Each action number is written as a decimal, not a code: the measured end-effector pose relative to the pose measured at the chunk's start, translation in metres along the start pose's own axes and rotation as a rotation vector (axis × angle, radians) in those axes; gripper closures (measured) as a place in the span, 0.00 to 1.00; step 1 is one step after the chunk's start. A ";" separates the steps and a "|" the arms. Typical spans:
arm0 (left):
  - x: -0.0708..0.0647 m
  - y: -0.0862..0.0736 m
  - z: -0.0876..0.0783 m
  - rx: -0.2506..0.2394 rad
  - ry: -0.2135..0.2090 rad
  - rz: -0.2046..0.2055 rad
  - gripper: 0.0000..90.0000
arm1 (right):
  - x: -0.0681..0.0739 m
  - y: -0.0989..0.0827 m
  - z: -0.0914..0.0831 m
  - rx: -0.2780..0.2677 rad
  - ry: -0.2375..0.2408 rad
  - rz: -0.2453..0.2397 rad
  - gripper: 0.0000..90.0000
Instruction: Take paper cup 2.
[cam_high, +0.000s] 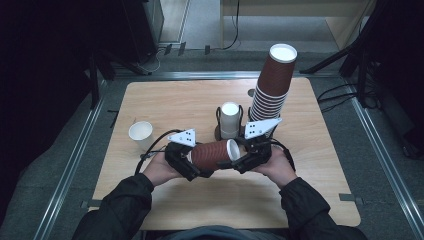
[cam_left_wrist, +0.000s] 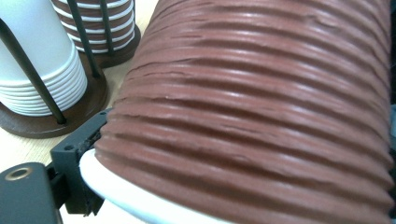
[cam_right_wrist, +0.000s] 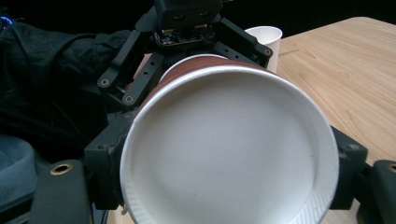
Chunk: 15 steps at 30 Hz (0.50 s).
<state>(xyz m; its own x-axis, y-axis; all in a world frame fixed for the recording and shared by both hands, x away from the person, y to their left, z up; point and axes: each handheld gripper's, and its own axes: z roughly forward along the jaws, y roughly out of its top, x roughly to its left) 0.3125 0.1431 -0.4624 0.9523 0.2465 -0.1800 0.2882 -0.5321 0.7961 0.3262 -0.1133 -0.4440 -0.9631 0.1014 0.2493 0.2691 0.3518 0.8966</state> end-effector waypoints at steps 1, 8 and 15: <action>0.000 0.000 0.000 0.005 -0.003 -0.001 0.08 | 0.000 0.000 0.000 0.002 0.001 -0.001 0.24; 0.002 0.001 -0.004 0.053 -0.010 0.004 0.11 | 0.000 -0.002 0.002 0.023 -0.004 0.005 0.22; 0.004 0.003 -0.030 0.057 0.029 0.002 0.11 | 0.001 -0.004 0.002 0.102 -0.031 -0.019 0.20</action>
<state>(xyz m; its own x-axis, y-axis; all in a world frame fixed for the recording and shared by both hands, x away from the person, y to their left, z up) 0.3141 0.1670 -0.4436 0.9499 0.2684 -0.1604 0.2920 -0.5778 0.7622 0.3243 -0.1126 -0.4487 -0.9679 0.1221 0.2196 0.2512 0.4466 0.8588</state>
